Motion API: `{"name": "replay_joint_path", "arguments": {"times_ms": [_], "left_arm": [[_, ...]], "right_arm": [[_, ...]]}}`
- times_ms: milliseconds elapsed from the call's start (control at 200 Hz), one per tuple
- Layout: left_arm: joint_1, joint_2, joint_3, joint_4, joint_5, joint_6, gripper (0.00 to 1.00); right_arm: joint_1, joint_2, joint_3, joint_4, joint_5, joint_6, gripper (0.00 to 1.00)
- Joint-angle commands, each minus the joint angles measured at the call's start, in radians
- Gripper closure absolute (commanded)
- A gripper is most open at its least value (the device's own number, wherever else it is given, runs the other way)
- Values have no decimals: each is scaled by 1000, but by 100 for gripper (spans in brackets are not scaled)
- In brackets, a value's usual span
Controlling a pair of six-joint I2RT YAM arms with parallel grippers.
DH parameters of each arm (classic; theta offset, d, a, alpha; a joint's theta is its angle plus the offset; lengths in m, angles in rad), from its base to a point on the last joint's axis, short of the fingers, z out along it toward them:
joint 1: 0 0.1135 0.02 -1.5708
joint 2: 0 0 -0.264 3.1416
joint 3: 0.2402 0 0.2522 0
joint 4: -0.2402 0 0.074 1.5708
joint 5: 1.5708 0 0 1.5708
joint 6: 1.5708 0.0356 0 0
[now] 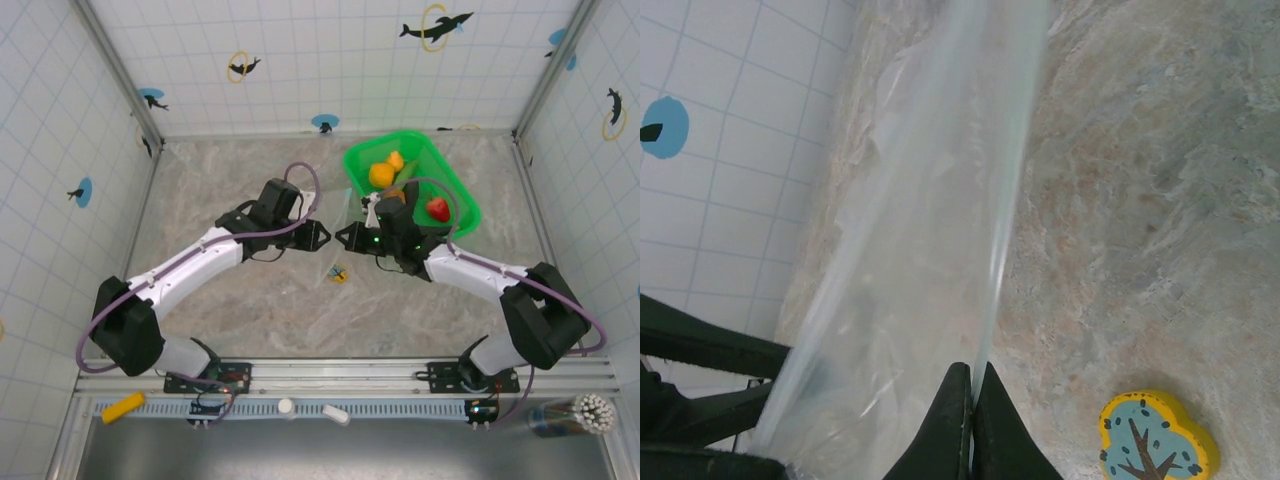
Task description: Place the food in the zip-top bag and seal the zipper
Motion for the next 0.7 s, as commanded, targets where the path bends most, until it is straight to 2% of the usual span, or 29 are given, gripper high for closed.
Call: {"name": "replay_joint_path", "arguments": {"times_ms": [0, 115, 355, 586, 696], "left_arm": [[2, -11, -15, 57, 20, -24, 65], [2, 4, -14, 73, 52, -23, 66], [2, 38, -11, 73, 26, -13, 71], [2, 22, -13, 46, -36, 10, 100], [2, -5, -1, 29, -66, 13, 100]], "right_arm": [[15, -23, -16, 43, 14, 14, 100], [21, -22, -21, 54, 14, 19, 100], [34, -25, -17, 47, 18, 16, 100], [33, -36, -24, 29, 36, 0, 100], [25, -36, -32, 19, 37, -8, 100]]}}
